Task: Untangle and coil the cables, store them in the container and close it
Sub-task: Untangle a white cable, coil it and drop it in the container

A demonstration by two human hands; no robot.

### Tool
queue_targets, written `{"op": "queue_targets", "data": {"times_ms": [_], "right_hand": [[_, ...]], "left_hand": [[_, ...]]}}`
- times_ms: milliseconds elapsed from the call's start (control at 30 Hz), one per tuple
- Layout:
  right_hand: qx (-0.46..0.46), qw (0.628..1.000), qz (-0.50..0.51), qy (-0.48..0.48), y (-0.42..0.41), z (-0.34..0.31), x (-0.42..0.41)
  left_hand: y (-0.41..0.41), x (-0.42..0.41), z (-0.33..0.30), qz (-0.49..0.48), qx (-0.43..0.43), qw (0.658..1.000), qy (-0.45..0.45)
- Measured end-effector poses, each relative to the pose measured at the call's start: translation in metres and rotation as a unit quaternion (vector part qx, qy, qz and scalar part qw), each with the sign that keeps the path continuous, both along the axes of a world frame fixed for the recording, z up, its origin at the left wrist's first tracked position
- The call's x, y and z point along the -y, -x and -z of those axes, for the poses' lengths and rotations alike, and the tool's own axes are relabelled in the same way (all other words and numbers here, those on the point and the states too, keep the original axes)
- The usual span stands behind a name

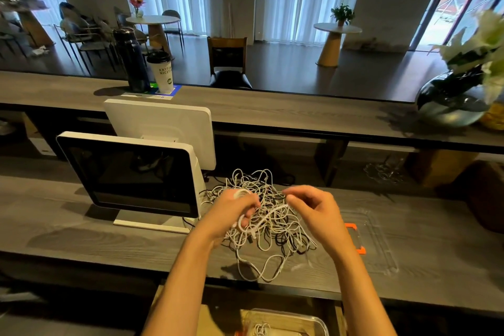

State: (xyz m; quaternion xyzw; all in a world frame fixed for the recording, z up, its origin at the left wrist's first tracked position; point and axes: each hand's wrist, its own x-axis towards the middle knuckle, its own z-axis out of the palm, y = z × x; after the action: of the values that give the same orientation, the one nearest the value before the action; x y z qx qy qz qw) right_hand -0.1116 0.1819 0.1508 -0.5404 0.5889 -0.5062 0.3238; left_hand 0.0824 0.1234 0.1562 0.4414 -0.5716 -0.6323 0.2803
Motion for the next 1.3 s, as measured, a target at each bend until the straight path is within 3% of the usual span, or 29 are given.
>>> {"op": "queue_targets", "data": {"times_ms": [100, 267, 433, 567, 633, 800, 867, 967, 1100, 1167, 1300], "right_hand": [[-0.047, 0.997, -0.035, -0.048, -0.003, 0.002, -0.002], [-0.03, 0.989, -0.137, -0.044, -0.008, -0.005, -0.005], [0.05, 0.994, -0.088, 0.032, -0.017, -0.005, -0.004], [0.111, 0.992, -0.044, 0.036, -0.021, -0.001, 0.002], [0.13, 0.99, -0.039, 0.024, -0.02, 0.002, 0.002], [0.139, 0.988, -0.062, -0.024, -0.014, 0.005, 0.0], [0.122, 0.989, -0.061, -0.048, -0.009, 0.005, 0.0], [0.106, 0.992, -0.041, -0.058, -0.002, 0.006, -0.001], [0.102, 0.994, -0.024, -0.039, -0.004, 0.007, 0.0], [0.081, 0.996, -0.031, -0.033, -0.01, 0.007, 0.001], [0.059, 0.996, -0.048, -0.047, -0.021, 0.016, 0.005]], "left_hand": [[0.004, 0.007, 0.006, -0.119, 0.011, 0.993, 0.002], [0.009, 0.007, 0.01, -0.214, -0.102, 0.968, -0.077], [0.012, -0.007, 0.0, -0.056, 0.053, 0.997, -0.025], [0.015, -0.017, -0.001, 0.124, 0.019, 0.986, -0.105], [0.014, -0.017, 0.0, 0.205, 0.025, 0.973, -0.104], [0.004, -0.013, -0.001, 0.277, 0.056, 0.957, -0.063], [-0.003, -0.008, 0.0, 0.238, 0.031, 0.968, -0.067], [-0.008, -0.002, -0.004, 0.092, 0.005, 0.994, -0.066], [-0.001, 0.0, -0.006, -0.059, -0.071, 0.993, -0.075], [0.005, 0.002, -0.004, -0.126, -0.187, 0.97, -0.096], [0.013, 0.01, -0.003, -0.238, -0.44, 0.849, -0.17]]}}
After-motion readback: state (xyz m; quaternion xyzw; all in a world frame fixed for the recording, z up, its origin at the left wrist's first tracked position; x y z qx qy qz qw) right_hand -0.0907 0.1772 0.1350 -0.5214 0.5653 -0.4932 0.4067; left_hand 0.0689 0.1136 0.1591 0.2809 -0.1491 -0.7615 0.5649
